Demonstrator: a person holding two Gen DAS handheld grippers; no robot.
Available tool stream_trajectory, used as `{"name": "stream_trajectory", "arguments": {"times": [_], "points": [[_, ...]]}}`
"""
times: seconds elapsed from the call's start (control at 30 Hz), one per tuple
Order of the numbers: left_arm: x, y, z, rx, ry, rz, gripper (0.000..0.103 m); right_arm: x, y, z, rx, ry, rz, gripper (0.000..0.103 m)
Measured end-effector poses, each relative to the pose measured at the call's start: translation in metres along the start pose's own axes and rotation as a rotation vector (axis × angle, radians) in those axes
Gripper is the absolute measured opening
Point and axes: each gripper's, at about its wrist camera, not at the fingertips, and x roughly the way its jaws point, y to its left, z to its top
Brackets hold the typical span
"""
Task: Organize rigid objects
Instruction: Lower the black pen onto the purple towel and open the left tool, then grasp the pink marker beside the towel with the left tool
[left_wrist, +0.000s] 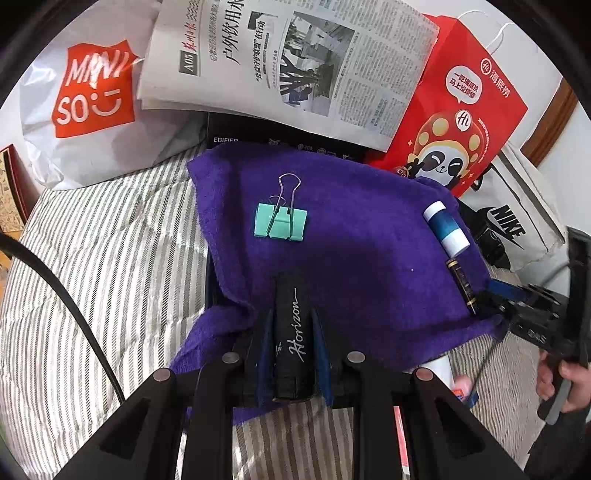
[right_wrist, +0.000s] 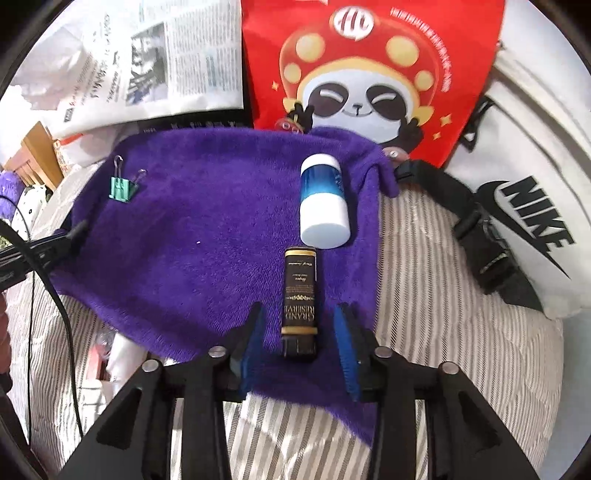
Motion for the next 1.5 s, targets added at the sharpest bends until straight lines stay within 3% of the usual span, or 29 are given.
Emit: {"name": "stream_trajectory", "arguments": {"times": [0.43, 0.87, 1.13, 1.27, 1.5], "points": [[0.034, -0.001, 0.02, 0.016, 0.024, 0.064, 0.021, -0.022, 0.012, -0.015, -0.009, -0.045, 0.024, 0.039], [0.04, -0.012, 0.017, 0.088, 0.057, 0.137, 0.021, -0.033, 0.002, -0.028, 0.055, -0.065, 0.056, 0.039], [0.032, -0.013, 0.008, 0.076, 0.088, 0.142, 0.024, -0.053, -0.009, -0.049, 0.107, -0.089, 0.078, 0.039], [0.012, -0.017, 0.001, 0.061, 0.06, 0.147, 0.024, -0.065, -0.014, -0.058, 0.133, -0.104, 0.09, 0.039], [-0.028, -0.047, -0.028, 0.101, 0.03, 0.08, 0.032, -0.082, -0.019, -0.081, 0.183, -0.113, 0.102, 0.04]]}}
